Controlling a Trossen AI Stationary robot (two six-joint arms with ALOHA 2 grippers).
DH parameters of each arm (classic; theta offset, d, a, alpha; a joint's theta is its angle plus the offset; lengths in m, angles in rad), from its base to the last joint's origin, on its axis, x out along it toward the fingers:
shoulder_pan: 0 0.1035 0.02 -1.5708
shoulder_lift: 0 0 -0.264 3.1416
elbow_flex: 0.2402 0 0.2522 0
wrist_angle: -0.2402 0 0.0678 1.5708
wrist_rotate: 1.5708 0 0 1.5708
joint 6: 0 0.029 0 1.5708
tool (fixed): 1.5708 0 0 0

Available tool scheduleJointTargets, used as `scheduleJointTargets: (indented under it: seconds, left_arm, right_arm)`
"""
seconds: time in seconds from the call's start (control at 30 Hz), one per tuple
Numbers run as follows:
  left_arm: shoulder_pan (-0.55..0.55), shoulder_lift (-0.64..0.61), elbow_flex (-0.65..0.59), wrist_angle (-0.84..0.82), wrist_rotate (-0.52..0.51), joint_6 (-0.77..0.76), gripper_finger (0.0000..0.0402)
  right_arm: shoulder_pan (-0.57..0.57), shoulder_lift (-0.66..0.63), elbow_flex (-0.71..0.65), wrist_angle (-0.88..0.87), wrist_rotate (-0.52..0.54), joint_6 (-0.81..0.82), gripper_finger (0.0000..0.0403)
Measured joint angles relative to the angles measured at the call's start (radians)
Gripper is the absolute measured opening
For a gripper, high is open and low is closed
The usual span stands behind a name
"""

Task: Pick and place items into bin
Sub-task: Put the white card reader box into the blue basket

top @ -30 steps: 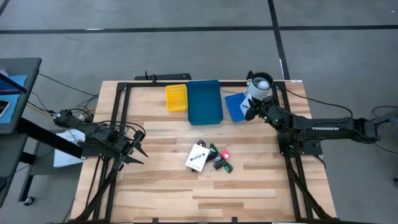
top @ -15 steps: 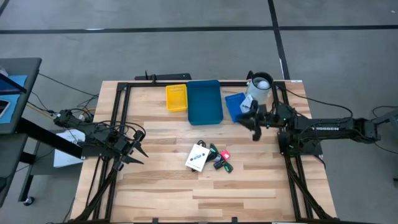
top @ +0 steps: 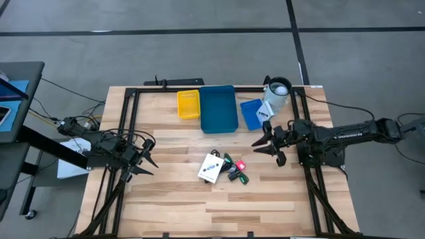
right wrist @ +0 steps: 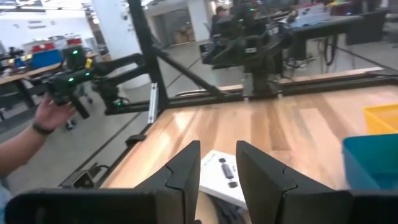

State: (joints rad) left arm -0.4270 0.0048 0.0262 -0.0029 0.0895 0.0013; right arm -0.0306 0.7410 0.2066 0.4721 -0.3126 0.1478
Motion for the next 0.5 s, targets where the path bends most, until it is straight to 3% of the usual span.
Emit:
scheduleJointTargets:
  seconds: [0.33,0.5]
  left_arm:
    - [0.001,0.000,-0.001,-0.004,-0.149,0.209,0.0139]
    - [0.001,0.000,-0.001,-0.005,-0.151,0.297,0.0139]
  right_arm:
    - [0.035,0.000,0.000,0.000,0.012,-0.008,0.0099]
    - [0.035,0.000,0.000,0.000,0.106,-0.077,0.0099]
